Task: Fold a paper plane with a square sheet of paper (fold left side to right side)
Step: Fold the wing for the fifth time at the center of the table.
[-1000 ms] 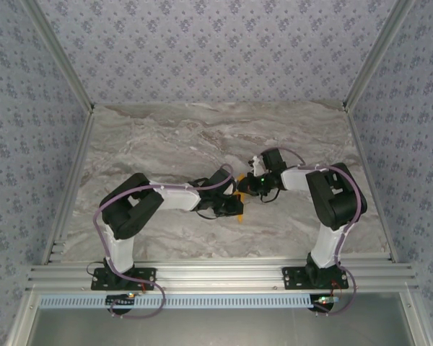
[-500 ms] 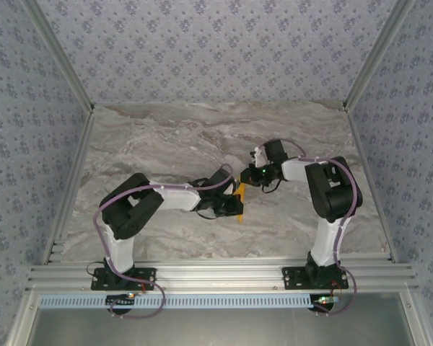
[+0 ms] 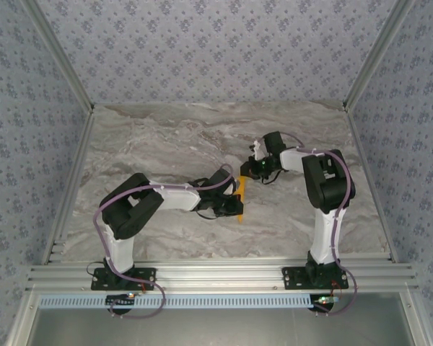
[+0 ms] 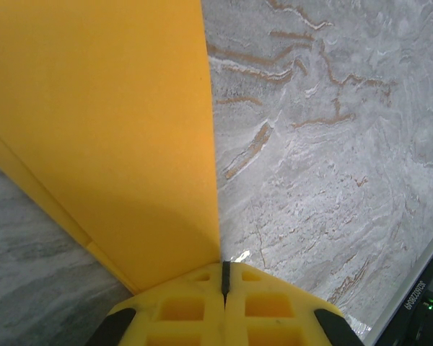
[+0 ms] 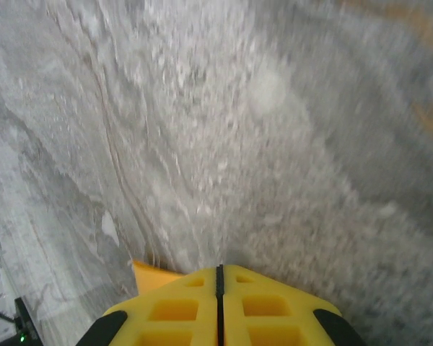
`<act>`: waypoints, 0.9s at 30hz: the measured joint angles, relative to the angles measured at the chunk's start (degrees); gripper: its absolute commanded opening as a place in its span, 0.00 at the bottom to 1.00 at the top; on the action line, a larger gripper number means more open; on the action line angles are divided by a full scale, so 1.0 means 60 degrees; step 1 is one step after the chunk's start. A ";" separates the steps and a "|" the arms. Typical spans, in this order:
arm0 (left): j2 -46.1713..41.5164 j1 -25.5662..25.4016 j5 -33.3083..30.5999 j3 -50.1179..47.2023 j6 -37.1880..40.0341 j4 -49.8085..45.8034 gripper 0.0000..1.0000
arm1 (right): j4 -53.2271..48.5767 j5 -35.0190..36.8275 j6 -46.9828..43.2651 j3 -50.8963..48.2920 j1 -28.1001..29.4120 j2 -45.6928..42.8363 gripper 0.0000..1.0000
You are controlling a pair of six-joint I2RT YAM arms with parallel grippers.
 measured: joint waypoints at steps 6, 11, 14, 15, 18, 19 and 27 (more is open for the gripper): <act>0.0000 -0.0015 -0.0033 0.0000 -0.0007 0.0004 0.03 | 0.0168 0.0291 -0.0109 0.0379 -0.0419 -0.0051 0.10; 0.0000 -0.0018 -0.0040 0.0007 -0.0011 0.0004 0.03 | 0.0229 0.0346 -0.0127 -0.0197 -0.0576 -0.0849 0.10; 0.0000 -0.0022 -0.0066 0.0007 -0.0011 0.0004 0.03 | 0.0313 0.0189 -0.0087 -0.1104 -0.0510 -0.1807 0.10; -0.0004 -0.0025 -0.0069 0.0007 -0.0011 0.0004 0.03 | 0.0375 0.0113 -0.0047 -0.1435 -0.0459 -0.2124 0.10; -0.0007 -0.0033 -0.0080 0.0007 -0.0011 0.0004 0.03 | 0.0597 -0.0146 0.0178 -0.2339 -0.0208 -0.2776 0.10; -0.0007 -0.0036 -0.0102 0.0007 -0.0011 0.0004 0.03 | 0.0659 -0.0219 0.0240 -0.2554 -0.0109 -0.2871 0.10; -0.0033 -0.0062 -0.0178 0.0007 -0.0047 -0.0007 0.03 | 0.1013 -0.0517 0.0641 -0.3184 0.0601 -0.2772 0.10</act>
